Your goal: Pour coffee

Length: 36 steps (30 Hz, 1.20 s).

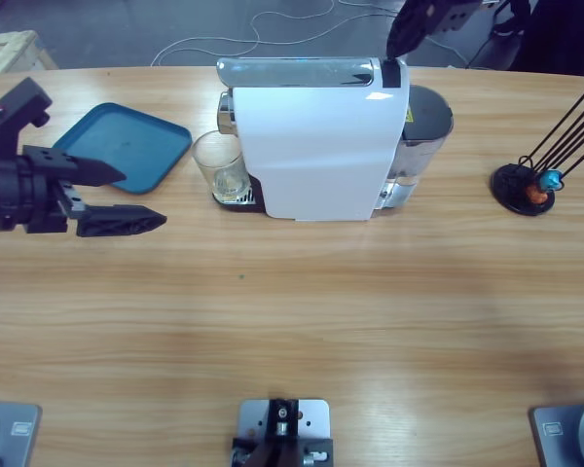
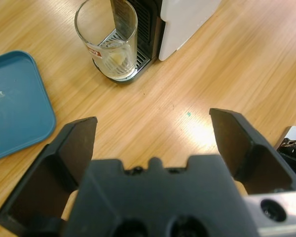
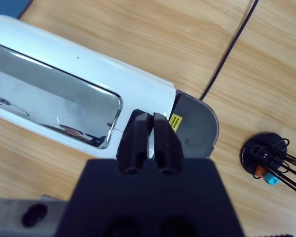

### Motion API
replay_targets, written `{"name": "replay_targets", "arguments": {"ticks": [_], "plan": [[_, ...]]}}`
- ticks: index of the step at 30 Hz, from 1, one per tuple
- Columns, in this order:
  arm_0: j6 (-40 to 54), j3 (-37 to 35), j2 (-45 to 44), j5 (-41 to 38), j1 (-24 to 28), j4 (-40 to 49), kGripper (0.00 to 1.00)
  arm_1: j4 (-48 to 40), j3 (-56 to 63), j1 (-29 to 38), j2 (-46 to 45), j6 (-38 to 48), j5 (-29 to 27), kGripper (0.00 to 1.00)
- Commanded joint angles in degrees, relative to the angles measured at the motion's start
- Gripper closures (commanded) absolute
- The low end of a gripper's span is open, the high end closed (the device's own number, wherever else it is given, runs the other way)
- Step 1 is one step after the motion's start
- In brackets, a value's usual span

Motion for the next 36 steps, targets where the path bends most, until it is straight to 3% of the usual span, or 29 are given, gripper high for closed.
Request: {"name": "replay_targets", "arguments": {"ticks": [1, 9, 36], "plan": [[0.4, 2.2, 0.5, 0.1, -0.5, -0.7, 0.018, 0.7, -1.6, 1.8, -5.6, 0.0, -2.1, 0.0], [0.1, 2.1, -0.3, 0.2, -1.1, -0.7, 0.018, 2.3, -0.2, 3.8, -7.9, 1.7, 0.2, 0.0], [0.4, 2.0, -0.6, 0.5, -1.9, -0.7, 0.018, 2.1, 3.8, 3.8, -8.6, 3.3, -1.0, 0.0]]}}
